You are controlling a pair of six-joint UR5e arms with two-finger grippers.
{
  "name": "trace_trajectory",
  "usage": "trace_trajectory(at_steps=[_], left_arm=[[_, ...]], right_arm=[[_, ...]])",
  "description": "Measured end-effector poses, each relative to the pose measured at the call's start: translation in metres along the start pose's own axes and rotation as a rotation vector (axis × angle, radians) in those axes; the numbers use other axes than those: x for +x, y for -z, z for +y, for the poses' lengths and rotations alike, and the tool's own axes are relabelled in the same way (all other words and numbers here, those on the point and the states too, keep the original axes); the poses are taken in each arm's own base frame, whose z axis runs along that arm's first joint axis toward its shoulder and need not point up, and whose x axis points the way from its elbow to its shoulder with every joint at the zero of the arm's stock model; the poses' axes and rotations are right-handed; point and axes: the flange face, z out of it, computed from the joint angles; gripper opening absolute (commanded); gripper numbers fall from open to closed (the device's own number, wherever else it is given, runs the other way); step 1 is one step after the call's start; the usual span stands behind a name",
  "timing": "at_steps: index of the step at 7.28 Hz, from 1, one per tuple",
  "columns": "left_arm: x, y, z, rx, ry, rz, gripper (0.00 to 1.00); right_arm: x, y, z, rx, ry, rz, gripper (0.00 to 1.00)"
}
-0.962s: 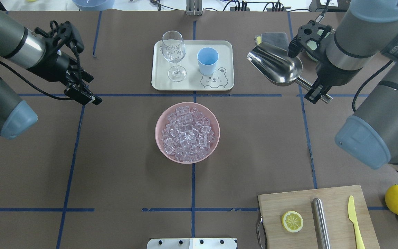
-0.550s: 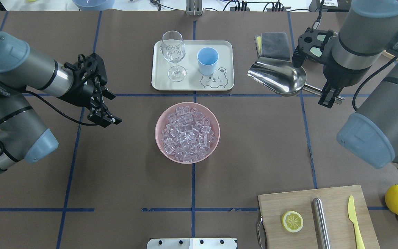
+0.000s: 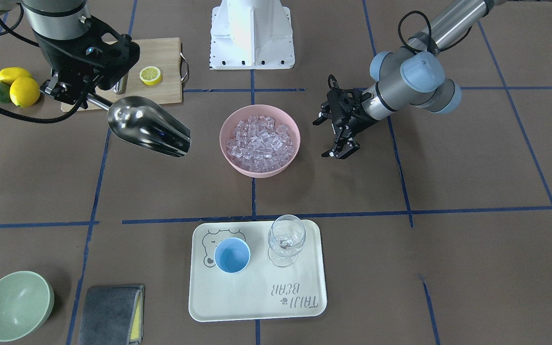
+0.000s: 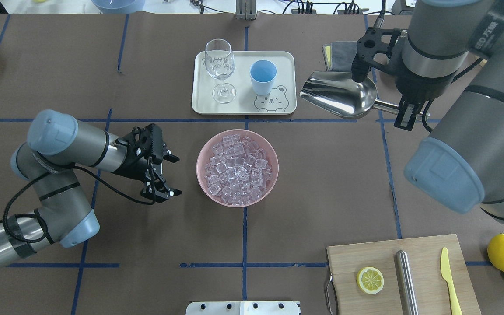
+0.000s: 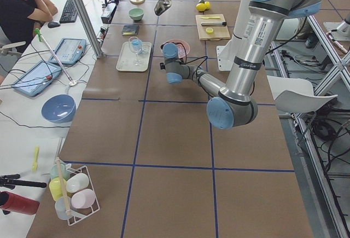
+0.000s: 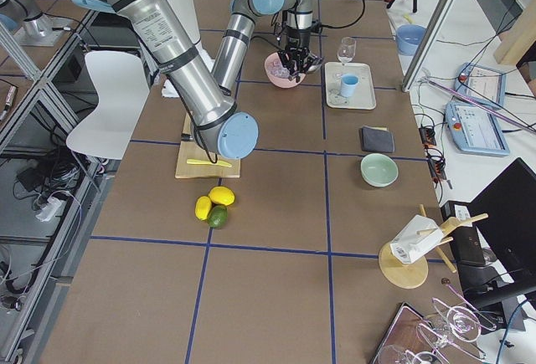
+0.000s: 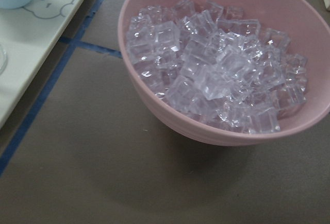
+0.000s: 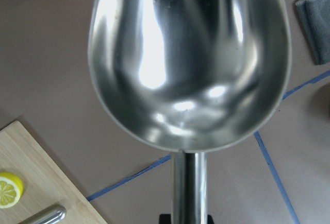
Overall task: Put ice in cup with scoop
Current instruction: 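Move the left gripper to the pink bowl while the right carries the scoop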
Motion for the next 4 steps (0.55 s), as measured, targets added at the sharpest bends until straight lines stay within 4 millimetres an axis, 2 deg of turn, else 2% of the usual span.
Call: trace_trajectory(at_steps=[1, 2, 3, 4], left_arm=[[0.019, -0.021, 0.003, 0.028, -0.029, 0.026, 1.0], [0.032, -0.036, -0.003, 0.048, -0.046, 0.026, 1.0], [0.04, -0.047, -0.013, 0.063, -0.054, 0.023, 1.0], [0.039, -0.05, -0.021, 0.072, -0.053, 0.016, 1.0]], right_arm=[[-0.006, -0.002, -0.004, -0.014, 0.022, 0.009, 0.0], [-0.013, -0.005, -0.009, -0.031, 0.049, 0.022, 0.0], [-0.018, -0.008, -0.012, -0.044, 0.076, 0.031, 0.0], [-0.023, -0.009, -0.014, -0.05, 0.092, 0.033, 0.0]])
